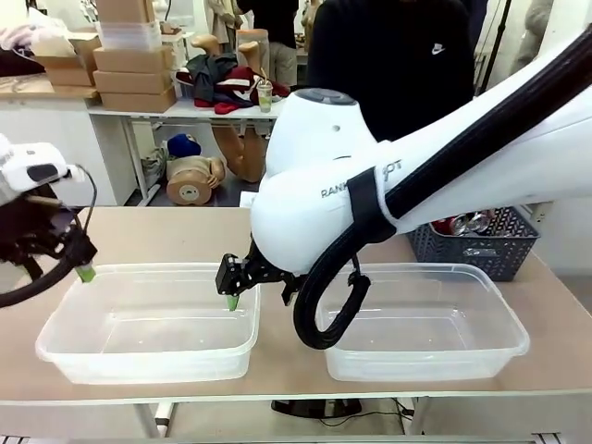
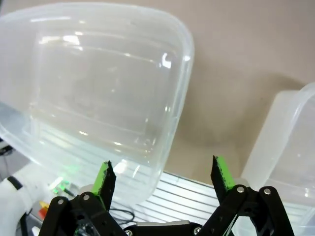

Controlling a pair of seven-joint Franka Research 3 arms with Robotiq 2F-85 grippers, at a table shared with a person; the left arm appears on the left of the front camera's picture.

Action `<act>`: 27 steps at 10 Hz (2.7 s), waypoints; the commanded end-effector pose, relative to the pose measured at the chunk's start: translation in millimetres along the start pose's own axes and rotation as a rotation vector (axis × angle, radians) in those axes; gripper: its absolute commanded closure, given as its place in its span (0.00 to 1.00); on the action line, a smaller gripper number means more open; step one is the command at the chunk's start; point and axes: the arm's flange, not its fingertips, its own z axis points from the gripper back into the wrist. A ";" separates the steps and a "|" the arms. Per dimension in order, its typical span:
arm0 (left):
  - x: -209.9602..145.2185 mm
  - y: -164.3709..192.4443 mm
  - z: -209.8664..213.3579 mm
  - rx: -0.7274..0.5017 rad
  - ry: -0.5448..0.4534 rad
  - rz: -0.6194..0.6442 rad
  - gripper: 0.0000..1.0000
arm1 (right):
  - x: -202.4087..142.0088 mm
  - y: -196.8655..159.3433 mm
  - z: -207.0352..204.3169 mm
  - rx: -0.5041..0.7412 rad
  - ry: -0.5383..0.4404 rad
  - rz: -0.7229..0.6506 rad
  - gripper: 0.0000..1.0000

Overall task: Sort the waste into each basket.
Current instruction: Pick up the Organizing box on the left side of the table and lift it.

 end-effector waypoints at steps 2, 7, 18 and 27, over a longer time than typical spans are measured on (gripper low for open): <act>-16.7 19.5 -53.4 -0.017 0.102 -0.002 0.00 | 21.6 12.0 -11.0 -0.077 0.037 -0.102 0.00; -20.5 19.2 -69.3 -0.009 0.062 0.014 0.00 | 30.2 25.7 -25.9 -0.179 0.108 -0.155 0.04; -18.4 15.9 -71.0 -0.008 0.083 0.046 1.00 | 30.8 36.2 -34.8 -0.245 0.084 -0.175 1.00; 82.0 -41.2 79.7 0.104 0.043 0.115 1.00 | 45.9 -6.5 130.4 -0.271 0.168 -0.049 1.00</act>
